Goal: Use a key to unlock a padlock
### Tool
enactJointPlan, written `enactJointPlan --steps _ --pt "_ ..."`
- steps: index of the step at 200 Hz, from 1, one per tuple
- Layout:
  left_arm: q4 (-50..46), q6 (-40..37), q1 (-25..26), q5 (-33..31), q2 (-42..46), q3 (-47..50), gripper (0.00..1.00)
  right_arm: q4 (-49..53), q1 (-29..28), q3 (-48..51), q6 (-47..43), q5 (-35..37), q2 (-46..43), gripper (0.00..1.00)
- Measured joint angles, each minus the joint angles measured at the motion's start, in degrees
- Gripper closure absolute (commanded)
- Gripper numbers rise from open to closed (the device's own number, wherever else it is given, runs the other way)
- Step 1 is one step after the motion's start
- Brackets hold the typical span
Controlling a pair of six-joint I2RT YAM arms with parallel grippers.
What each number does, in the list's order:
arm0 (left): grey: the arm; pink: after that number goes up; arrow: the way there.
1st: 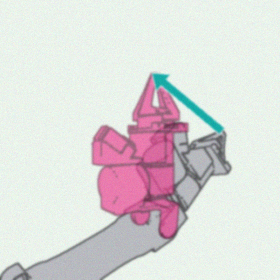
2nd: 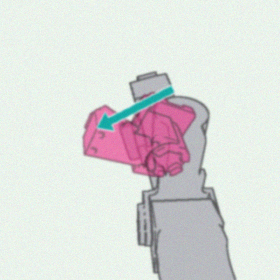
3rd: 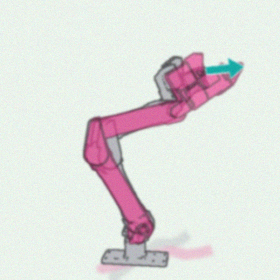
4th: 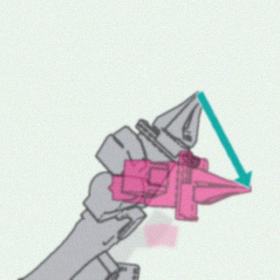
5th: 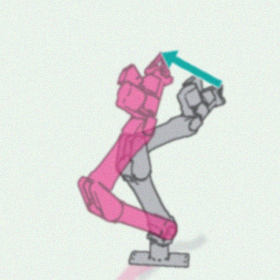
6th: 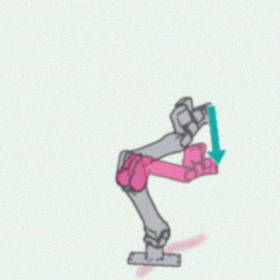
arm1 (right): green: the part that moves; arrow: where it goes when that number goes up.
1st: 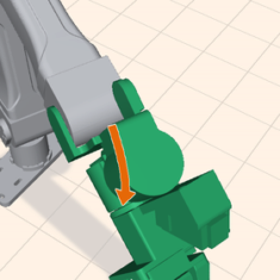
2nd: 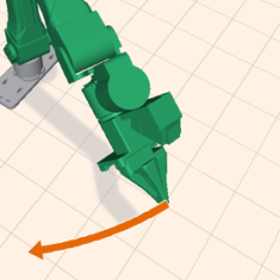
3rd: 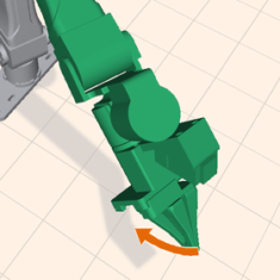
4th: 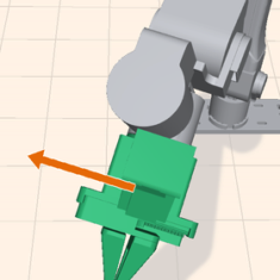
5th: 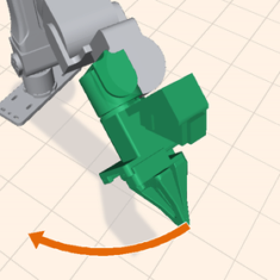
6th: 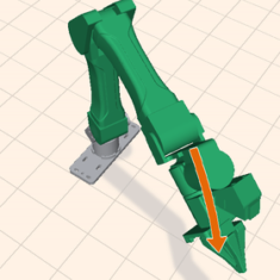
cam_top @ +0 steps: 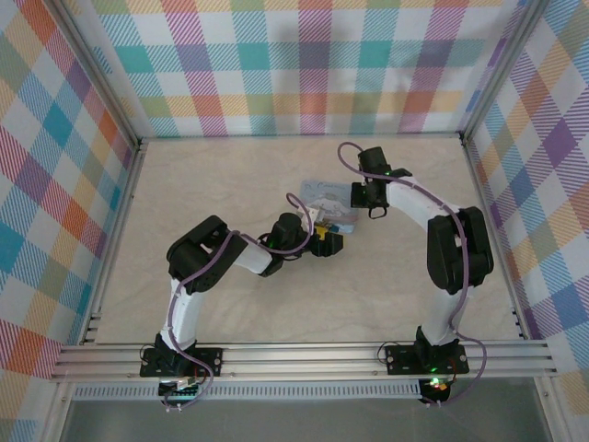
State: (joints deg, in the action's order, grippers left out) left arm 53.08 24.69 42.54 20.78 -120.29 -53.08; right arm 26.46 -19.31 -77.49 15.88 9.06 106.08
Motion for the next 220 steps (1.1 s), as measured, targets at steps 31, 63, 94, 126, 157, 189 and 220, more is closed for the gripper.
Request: enactJointPlan --steps 31,63,94,126,157,189,220 --pt "-0.1 0.4 -0.2 -0.3 0.0 0.0 0.21 -1.0 0.0 0.5 0.0 -0.3 0.0 1.00" --pt "1.6 1.9 -1.1 0.0 0.0 1.1 0.30 -2.1 -0.3 1.0 0.2 -1.4 0.0 1.00" --pt "1.9 3.3 -2.4 0.9 0.0 1.6 0.35 -3.3 -0.7 1.5 0.4 -2.3 0.0 1.00" --pt "2.4 4.5 -3.3 0.7 0.0 2.4 0.50 -3.9 -1.0 1.8 0.5 -3.0 0.0 1.00" --pt "2.2 4.9 -4.5 1.3 0.0 3.0 0.51 -3.9 -1.5 2.0 0.8 -3.8 0.0 1.00" --pt "1.9 5.6 -5.2 1.2 0.0 3.0 0.60 -3.6 -1.8 2.1 0.9 -4.2 0.0 1.00" --pt "1.2 5.8 -6.0 1.8 0.1 3.1 0.57 -3.5 -2.1 2.2 1.2 -4.6 0.0 1.00"
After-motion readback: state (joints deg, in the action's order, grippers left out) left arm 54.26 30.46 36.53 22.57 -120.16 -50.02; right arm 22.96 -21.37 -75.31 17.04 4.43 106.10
